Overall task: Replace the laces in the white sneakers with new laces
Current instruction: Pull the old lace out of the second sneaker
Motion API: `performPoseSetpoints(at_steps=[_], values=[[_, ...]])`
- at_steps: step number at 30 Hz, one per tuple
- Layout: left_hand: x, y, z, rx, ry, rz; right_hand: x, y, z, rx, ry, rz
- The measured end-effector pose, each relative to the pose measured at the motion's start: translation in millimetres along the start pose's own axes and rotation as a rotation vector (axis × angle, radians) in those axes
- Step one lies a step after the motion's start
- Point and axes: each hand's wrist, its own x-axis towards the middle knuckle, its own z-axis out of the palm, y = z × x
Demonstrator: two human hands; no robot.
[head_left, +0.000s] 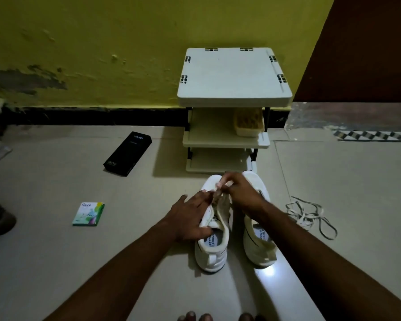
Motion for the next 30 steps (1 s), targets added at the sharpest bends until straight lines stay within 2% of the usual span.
performPoseSetpoints(at_steps=[1, 2, 3, 6, 8, 10, 12, 15, 17, 18, 20, 21, 25, 28, 30], values=[[0, 0, 0, -0.005, 0.004, 0.001, -1, 0, -5, 0.217, 0.032, 0.061], [1, -1, 0, 0.004, 0.013, 0.005, -1, -2, -10, 0.305, 0.025, 0.065], [1, -1, 2, 0.018, 0.020, 0.010, 1, 1, -13, 0.215, 0.002, 0.021], [0, -1, 4, 0.026, 0.019, 0.017, 3, 5, -15, -0.401, -0.107, -0.182], [0, -1, 3, 0.021, 0.016, 0.015, 3, 7, -11, -0.655, -0.168, -0.337], [0, -1, 4, 0.033, 0.006, 0.005, 3, 5, -10, -0.883, -0.268, -0.389], [0, -1, 4, 0.054, -0.004, -0.001, 4, 4, -15, -1.017, -0.336, -0.385], [1, -1, 6, 0.060, -0.008, -0.004, 4, 6, -19, -1.080, -0.352, -0.401], [0, 0, 4, 0.055, -0.002, -0.002, 2, 8, -15, -1.095, -0.299, -0.497], [1, 0, 4, 0.049, -0.004, -0.004, 0, 8, -13, -1.078, -0.219, -0.578], [0, 1, 3, 0.027, -0.005, -0.004, -2, 8, -8, -1.002, -0.017, -0.638], [0, 1, 2, 0.017, -0.001, -0.003, -2, 9, -5, -0.924, 0.050, -0.583], [-2, 2, 1, -0.037, 0.002, -0.014, -3, -1, 8, -0.203, 0.160, -0.122], [-3, 2, 0, -0.051, 0.005, -0.011, -1, -18, -5, 0.282, 0.274, 0.003], [-3, -1, 2, -0.030, 0.017, -0.004, 1, -23, -17, 0.584, 0.274, 0.052]])
